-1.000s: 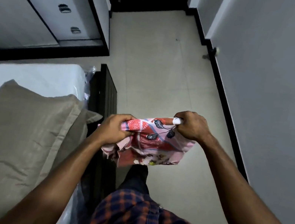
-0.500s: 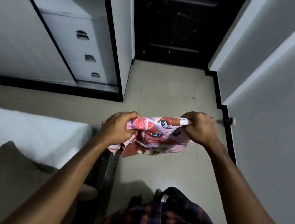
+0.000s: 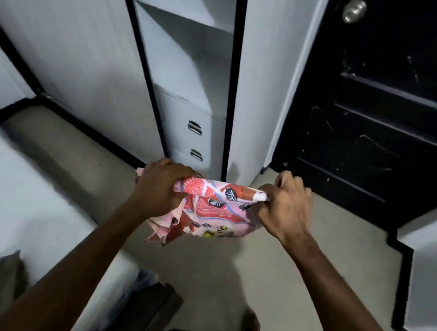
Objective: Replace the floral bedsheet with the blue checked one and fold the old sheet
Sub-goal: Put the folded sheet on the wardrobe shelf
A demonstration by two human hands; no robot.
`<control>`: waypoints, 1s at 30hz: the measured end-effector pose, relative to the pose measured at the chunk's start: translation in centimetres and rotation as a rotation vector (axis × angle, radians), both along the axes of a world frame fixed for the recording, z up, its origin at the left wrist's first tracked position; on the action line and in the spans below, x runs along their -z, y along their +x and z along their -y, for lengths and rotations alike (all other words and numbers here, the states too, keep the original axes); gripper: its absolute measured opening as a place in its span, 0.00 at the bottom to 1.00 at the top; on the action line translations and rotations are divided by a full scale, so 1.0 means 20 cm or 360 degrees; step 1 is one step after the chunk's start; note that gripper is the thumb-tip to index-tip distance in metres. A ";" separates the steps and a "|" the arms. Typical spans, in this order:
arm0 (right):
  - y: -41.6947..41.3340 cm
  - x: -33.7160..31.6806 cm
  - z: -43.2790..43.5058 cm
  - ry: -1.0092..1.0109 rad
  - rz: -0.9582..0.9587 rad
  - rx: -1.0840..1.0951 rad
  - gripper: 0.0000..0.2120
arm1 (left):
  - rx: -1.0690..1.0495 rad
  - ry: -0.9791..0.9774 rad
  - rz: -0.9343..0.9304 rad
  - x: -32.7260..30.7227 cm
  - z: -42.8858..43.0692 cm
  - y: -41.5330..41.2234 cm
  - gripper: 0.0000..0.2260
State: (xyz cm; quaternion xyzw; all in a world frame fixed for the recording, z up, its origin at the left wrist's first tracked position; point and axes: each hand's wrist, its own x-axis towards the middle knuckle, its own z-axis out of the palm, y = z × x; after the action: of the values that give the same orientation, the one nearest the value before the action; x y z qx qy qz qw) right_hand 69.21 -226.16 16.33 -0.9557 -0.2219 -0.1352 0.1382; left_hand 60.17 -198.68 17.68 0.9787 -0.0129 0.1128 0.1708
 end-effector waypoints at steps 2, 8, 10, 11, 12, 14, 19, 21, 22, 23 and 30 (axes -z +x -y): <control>0.16 -0.08 -0.09 -0.0050 -0.0012 -0.0098 0.16 | -0.0174 0.0125 0.0076 -0.08 -0.02 0.09 0.17; 0.51 -0.30 -0.42 0.0109 -0.0150 -0.0156 0.16 | -0.0753 0.0516 0.0431 -0.31 -0.19 0.35 0.15; 0.56 -0.35 -0.56 0.0220 -0.0105 -0.0226 0.17 | -0.0899 0.0611 0.0491 -0.36 -0.28 0.41 0.13; 0.58 -0.36 -0.63 0.0296 -0.0087 -0.0275 0.17 | -0.0966 0.0634 0.0507 -0.38 -0.33 0.45 0.13; 0.61 -0.38 -0.69 0.0365 -0.0077 -0.0315 0.18 | -0.1018 0.0635 0.0523 -0.40 -0.37 0.48 0.13; 0.67 -0.40 -0.84 0.0505 -0.0098 -0.0388 0.18 | -0.1108 0.0580 0.0582 -0.43 -0.48 0.56 0.13; 0.79 -0.45 -1.28 0.0935 0.0104 -0.0442 0.21 | -0.1270 0.0340 0.0769 -0.52 -0.87 0.77 0.15; 0.88 -0.47 -1.49 0.0976 0.0232 -0.0366 0.19 | -0.1275 0.0188 0.0759 -0.55 -1.05 0.88 0.17; 0.93 -0.49 -1.57 0.0984 0.0270 -0.0312 0.20 | -0.1269 0.0126 0.0778 -0.57 -1.12 0.94 0.19; 0.99 -0.51 -1.66 0.1008 0.0286 -0.0236 0.21 | -0.1232 0.0063 0.0817 -0.59 -1.20 1.00 0.20; 1.30 -0.80 -2.06 0.1351 0.0528 0.0143 0.22 | -0.0800 -0.0335 0.1037 -0.84 -1.63 1.48 0.22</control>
State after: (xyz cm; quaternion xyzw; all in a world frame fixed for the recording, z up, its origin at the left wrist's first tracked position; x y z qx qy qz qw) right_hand 95.16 -184.89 32.30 -0.7886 -0.1242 -0.3712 0.4742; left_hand 89.82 -166.01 34.41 0.8419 0.1843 0.4551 0.2239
